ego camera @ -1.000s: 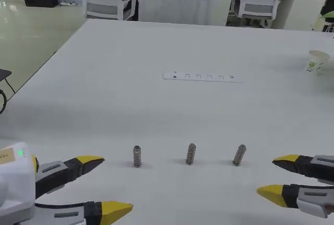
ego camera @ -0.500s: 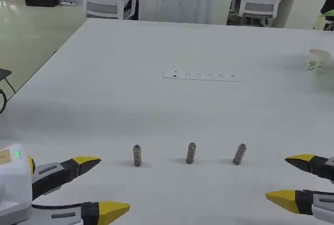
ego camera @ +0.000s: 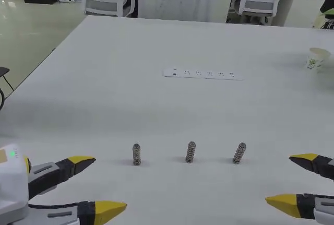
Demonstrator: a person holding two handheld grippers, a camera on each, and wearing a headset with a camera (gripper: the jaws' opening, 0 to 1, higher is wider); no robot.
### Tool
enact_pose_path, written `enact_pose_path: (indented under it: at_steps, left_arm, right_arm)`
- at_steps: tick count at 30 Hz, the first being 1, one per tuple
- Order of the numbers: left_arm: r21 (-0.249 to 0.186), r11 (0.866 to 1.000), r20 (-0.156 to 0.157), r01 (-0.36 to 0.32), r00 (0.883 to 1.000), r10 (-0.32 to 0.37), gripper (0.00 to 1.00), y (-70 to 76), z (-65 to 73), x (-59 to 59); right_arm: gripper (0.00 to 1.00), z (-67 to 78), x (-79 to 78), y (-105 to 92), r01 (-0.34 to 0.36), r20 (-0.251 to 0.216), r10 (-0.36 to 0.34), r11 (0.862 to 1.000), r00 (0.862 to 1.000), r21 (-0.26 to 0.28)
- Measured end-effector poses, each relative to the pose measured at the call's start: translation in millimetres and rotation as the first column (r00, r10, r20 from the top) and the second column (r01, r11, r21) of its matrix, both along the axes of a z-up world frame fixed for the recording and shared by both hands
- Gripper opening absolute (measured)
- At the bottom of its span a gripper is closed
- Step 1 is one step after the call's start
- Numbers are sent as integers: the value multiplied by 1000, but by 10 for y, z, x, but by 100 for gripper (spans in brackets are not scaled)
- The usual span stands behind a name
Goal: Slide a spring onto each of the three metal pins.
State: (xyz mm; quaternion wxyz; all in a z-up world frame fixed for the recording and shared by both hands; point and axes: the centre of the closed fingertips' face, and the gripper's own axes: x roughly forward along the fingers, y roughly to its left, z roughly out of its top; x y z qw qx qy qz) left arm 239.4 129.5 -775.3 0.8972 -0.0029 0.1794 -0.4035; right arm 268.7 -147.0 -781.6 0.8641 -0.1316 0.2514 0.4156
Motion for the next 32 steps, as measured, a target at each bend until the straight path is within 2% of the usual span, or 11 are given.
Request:
enact_pose_path:
  at_steps: [32]
  left_arm:
    - [10, 1000, -5, -15, 1000, 15, 71, 52, -4, 20]
  right_arm:
    - [68, 5, 8, -46, 11, -4, -11, 1000, 1000, -10]
